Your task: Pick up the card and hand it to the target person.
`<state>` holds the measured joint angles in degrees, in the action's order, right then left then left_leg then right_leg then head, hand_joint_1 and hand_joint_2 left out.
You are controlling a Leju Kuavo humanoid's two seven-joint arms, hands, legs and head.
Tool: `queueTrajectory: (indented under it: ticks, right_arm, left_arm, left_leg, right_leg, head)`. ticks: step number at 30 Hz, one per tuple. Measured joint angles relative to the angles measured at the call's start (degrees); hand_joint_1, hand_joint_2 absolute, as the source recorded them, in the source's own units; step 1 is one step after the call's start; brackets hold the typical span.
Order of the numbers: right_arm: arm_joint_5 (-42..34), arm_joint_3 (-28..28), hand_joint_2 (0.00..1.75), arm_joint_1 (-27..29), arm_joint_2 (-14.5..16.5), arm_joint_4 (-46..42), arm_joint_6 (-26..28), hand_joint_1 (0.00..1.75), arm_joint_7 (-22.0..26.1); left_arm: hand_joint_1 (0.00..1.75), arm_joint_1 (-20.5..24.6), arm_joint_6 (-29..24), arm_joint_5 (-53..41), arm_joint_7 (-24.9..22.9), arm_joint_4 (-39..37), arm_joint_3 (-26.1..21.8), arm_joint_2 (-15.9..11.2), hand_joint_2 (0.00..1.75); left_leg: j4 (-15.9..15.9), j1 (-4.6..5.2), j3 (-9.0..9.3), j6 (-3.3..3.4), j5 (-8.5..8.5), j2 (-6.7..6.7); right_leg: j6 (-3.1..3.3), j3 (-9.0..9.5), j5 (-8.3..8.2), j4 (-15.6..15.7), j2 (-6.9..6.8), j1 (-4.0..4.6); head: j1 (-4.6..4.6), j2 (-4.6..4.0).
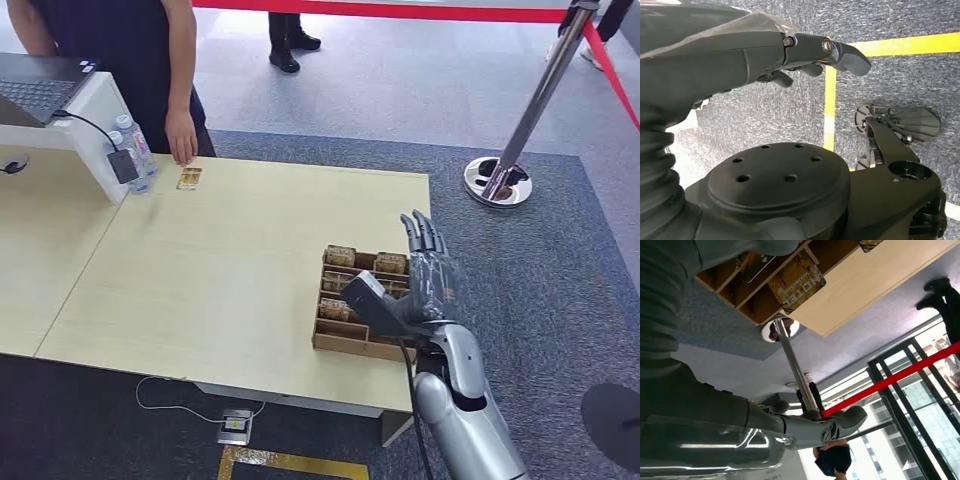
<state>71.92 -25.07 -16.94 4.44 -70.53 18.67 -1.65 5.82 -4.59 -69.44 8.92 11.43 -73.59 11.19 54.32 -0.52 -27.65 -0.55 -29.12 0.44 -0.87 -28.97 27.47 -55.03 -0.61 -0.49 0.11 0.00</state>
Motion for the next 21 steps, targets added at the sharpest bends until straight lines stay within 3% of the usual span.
queueTrajectory:
  ticks: [21]
  right_arm:
    - [0.45,-0.02,1.75,0.00,0.00,0.00,-0.18,0.55,-0.34]
  left_arm:
    - [0.00,0.00,0.00,0.00,0.00,0.00,0.00,0.00,1.75]
  left_leg:
    - [0.00,0.00,0.00,0.00,0.00,0.00]
  right_leg:
    - [0.00,0.00,0.00,0.00,0.00,0.00]
  head:
    - [-0.02,0.00]
